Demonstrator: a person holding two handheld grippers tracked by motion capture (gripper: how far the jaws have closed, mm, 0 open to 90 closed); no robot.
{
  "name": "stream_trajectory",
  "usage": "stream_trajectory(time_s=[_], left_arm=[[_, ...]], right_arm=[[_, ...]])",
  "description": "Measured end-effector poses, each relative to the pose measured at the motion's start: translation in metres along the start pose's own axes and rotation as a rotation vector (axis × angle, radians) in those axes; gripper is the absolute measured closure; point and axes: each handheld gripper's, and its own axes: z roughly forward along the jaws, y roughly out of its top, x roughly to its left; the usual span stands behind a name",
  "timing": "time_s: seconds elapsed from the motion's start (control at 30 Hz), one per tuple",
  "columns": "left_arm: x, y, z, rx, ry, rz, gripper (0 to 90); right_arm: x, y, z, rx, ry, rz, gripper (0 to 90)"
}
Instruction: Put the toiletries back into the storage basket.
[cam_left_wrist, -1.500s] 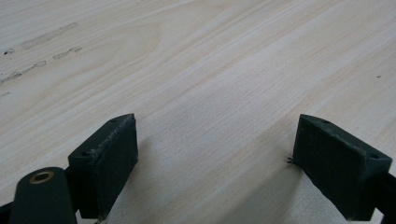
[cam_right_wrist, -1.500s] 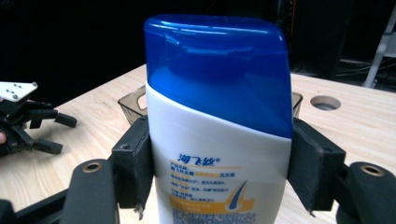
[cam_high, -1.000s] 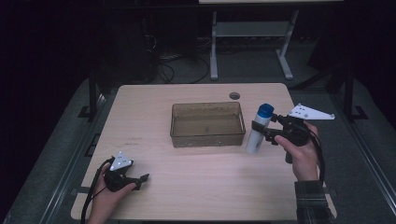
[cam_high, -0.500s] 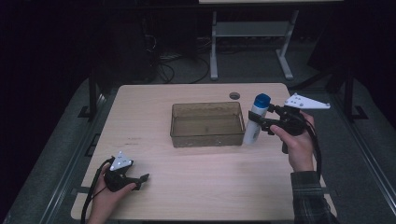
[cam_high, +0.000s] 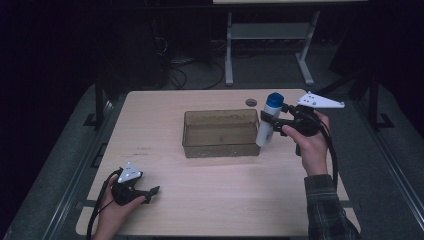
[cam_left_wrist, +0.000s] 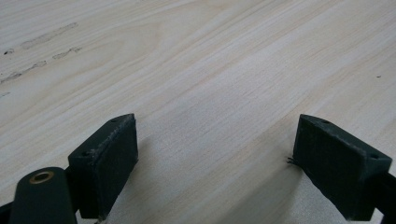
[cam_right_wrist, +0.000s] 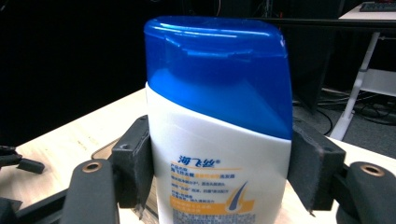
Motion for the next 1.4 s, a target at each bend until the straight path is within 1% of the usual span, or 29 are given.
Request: stream_trajectory(time_s=[0.2,0.57,0.93,1.4], left_arm=[[0.000,0.000,0.000,0.000,0.000,0.000,12.6],[0.000,0.000,0.000,0.001,0.000,0.001,12.6],[0.000,0.000,0.000,0.003,-0.001,0.003,12.6],[0.000,0.000,0.000,0.003,0.000,0.004,12.6]], right_arm=[[0.000,0.003,0.010,0.008,-0.013,-0.009,32.7],[-0.002,0.005,0.024,0.013,-0.024,-0.010,32.7],[-0.003,0.000,0.038,0.037,-0.033,-0.014,32.7],[-0.004,-0.005,0.050,0.074,-0.038,-0.028,32.7]])
